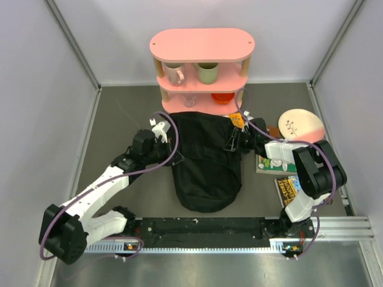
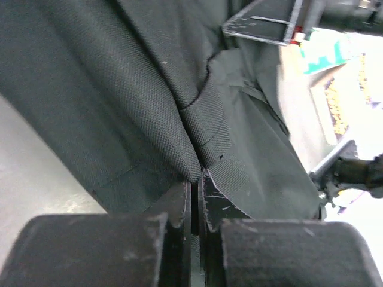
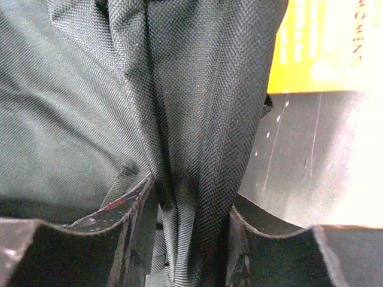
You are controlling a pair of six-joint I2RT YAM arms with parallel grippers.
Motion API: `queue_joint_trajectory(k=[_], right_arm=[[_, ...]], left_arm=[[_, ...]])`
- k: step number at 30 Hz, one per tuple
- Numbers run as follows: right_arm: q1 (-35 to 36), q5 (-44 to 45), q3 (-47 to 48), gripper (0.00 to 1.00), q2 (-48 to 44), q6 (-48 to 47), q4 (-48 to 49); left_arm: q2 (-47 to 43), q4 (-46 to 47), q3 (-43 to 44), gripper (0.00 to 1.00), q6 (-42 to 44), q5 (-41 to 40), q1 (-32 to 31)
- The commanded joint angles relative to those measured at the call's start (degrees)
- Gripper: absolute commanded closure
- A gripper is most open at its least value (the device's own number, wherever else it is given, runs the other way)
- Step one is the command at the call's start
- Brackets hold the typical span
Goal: Pack the student bag
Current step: Move the student bag to the center of the board.
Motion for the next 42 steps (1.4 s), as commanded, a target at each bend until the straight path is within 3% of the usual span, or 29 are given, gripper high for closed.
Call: queue_joint_trajectory(k=[1, 4, 8, 9, 10, 11, 12, 15, 19, 21, 22, 25, 27, 32, 35, 36, 38, 42], right_arm=[[0.3, -5.4, -5.1, 0.65, -5.3, 4.5, 6.5], [0.2, -6.5, -9.7, 0.70, -8.5, 7.3, 11.3], [0.6, -6.9, -15.1, 0.80, -12.1, 11.6, 17.3], [0.9, -6.9, -17.0, 0.80, -12.6, 12.3, 18.6], [1.3, -6.9, -17.8, 0.75, -12.8, 13.0, 20.7], [1.5, -7.0, -18.2, 0.68, -12.7, 13.7, 20.9], [2.0, -7.0, -18.5, 0.51, -12.4, 14.0, 20.9], [2.2, -7.1, -19.2, 0.33, -12.6, 14.6, 20.3], [2.1, 2.0, -20.0, 0.25, -19.3, 11.5, 10.1], [2.1, 5.5, -20.3, 0.21, -25.0, 9.2, 3.5], [2.1, 7.7, -20.4, 0.20, -26.9, 8.6, 1.9], [2.2, 10.5, -18.9, 0.19, -31.9, 5.9, -4.4], [2.5, 8.4, -17.7, 0.19, -33.9, 2.4, -5.3], [6.2, 1.2, -12.2, 0.24, -34.8, -4.1, -7.4], [10.7, 4.0, -9.5, 0.27, -32.3, -5.6, -10.1], [11.3, 8.7, -9.0, 0.27, -31.4, -4.8, -11.6], [11.4, 13.5, -9.2, 0.21, -29.4, -0.2, -13.5], [11.2, 21.6, -10.6, 0.18, -26.5, 6.3, -12.7]], left_arm=[[0.9, -2.4, 5.5, 1.00, 7.1, -13.9, 0.4], [3.9, -4.0, 8.2, 1.00, 10.4, -19.9, 2.0], [10.7, -2.8, 11.6, 1.00, 12.0, -18.5, 8.8], [12.0, -2.7, 12.2, 0.90, 11.9, -16.3, 10.1], [13.3, -2.7, 12.9, 0.86, 11.8, -14.7, 11.4], [15.7, -2.7, 14.5, 0.75, 12.0, -13.3, 13.6], [16.8, -3.4, 15.4, 0.42, 12.0, -12.1, 14.3], [18.1, -7.5, 17.8, 0.29, 11.5, -10.3, 15.1], [10.8, -7.5, 10.4, 0.16, 9.5, -10.8, 15.1], [4.5, -7.6, 7.7, 0.16, 8.1, -10.8, 15.1], [2.2, -7.5, 5.0, 0.11, 8.4, -10.6, 15.0], [-5.7, -10.5, 2.4, 0.07, 8.7, -16.2, 14.9], [-9.7, -11.5, 1.6, 0.01, 8.5, -17.4, 14.9], [-10.9, -9.7, -1.6, 0.03, 5.1, -9.9, 13.4], [-10.2, -8.1, -2.4, 0.04, 3.5, -11.1, 6.6], [-10.0, -7.8, -1.9, 0.04, 3.0, -11.7, 4.8], [-8.9, -6.6, -0.9, 0.05, 1.0, -11.8, -0.1], [-6.6, -4.2, 2.3, 0.05, -2.1, -15.3, -9.1]])
